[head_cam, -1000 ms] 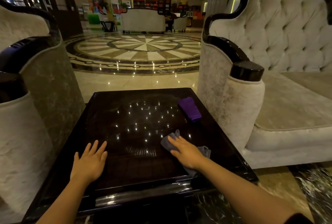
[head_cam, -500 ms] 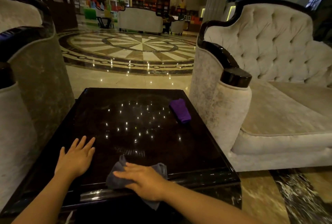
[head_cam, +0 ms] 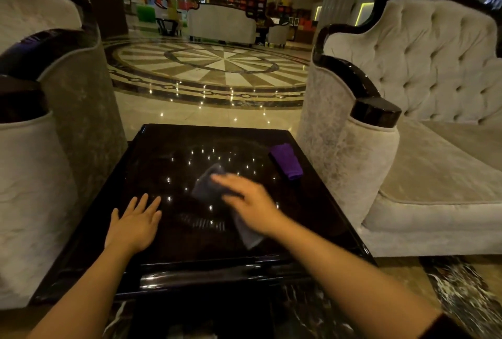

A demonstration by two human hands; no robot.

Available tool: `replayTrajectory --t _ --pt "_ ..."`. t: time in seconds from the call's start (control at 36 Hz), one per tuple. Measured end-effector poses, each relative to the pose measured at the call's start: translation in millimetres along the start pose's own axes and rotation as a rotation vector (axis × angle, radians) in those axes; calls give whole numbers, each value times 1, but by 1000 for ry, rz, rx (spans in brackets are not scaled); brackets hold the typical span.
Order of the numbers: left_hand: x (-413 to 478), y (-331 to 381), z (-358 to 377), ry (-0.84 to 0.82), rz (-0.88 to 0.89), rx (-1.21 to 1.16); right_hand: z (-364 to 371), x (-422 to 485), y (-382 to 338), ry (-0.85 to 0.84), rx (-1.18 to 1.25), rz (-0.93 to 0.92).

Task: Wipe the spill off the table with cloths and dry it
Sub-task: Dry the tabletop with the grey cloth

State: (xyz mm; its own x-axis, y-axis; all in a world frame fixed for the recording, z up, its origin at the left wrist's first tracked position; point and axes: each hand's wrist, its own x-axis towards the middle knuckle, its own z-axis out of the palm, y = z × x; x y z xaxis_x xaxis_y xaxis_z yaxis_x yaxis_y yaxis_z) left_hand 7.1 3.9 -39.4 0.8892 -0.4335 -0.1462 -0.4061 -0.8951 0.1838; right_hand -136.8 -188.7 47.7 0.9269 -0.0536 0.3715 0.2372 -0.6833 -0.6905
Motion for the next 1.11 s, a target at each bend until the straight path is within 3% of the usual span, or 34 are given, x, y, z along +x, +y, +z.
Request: replayTrajectory --t 0.17,0.25,0.42,0.64,0.81,1.11 --pt "2 -1 0 0 -2 -12 -48 31 52 144 -219 159" --pt "3 -1 1 -4 2 -6 -50 36 87 76 -402 279" --pt "6 -2 3 4 19 -12 -27 28 147 -250 -588 596" --pt "7 -1 4 23 31 -10 -12 54 155 -210 -570 694" --pt "8 -1 4 24 24 -4 17 80 145 -244 -551 638" --pt "5 3 4 11 5 -9 72 77 91 -438 -441 261"
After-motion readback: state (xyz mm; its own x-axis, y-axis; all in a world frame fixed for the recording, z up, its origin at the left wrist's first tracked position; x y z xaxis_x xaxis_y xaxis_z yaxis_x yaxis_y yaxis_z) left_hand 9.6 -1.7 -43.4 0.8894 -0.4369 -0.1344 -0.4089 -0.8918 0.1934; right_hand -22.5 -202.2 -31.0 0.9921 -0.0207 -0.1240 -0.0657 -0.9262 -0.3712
